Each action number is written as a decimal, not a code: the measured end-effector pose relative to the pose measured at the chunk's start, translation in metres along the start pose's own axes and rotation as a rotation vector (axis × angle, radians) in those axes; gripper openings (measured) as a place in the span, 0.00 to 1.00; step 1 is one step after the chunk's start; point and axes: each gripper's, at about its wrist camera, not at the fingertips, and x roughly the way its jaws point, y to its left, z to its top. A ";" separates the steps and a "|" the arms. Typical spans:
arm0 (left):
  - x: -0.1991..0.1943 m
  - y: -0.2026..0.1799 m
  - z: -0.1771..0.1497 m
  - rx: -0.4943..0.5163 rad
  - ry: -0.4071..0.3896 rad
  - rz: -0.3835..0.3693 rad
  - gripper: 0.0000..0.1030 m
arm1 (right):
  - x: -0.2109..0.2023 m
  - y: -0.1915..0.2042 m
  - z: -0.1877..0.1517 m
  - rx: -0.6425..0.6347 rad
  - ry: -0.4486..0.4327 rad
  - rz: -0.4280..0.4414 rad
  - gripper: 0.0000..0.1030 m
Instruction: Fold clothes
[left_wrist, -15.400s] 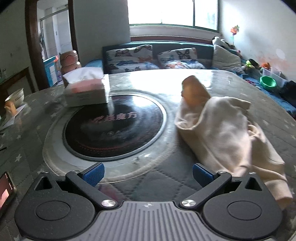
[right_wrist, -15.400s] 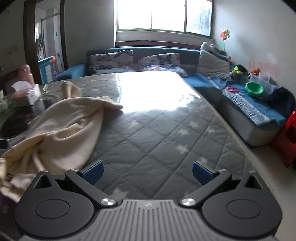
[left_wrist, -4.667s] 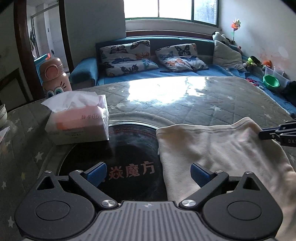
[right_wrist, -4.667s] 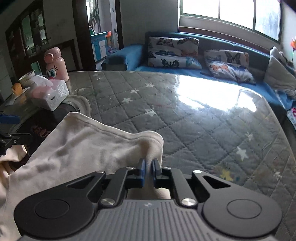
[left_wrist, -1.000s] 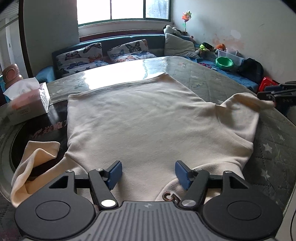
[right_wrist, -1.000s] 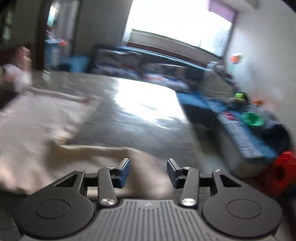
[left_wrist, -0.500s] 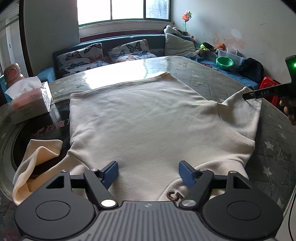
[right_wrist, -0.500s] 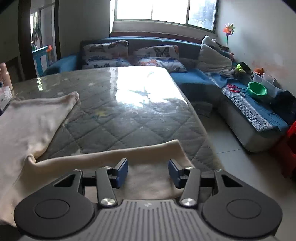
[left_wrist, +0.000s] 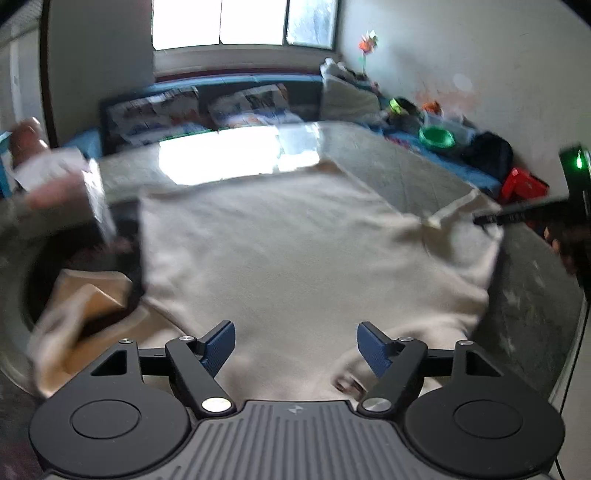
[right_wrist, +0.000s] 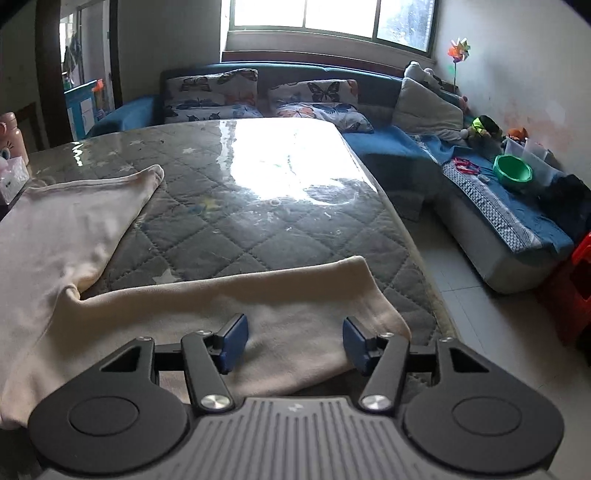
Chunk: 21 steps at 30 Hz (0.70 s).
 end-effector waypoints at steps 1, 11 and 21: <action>-0.004 0.006 0.005 -0.006 -0.022 0.018 0.73 | 0.001 0.002 0.002 0.005 0.003 -0.005 0.57; 0.019 0.076 0.030 -0.011 -0.010 0.318 0.66 | 0.003 0.007 0.003 -0.008 0.005 -0.016 0.59; 0.036 0.108 0.012 -0.053 0.072 0.326 0.20 | 0.006 0.007 0.003 0.005 0.003 -0.033 0.66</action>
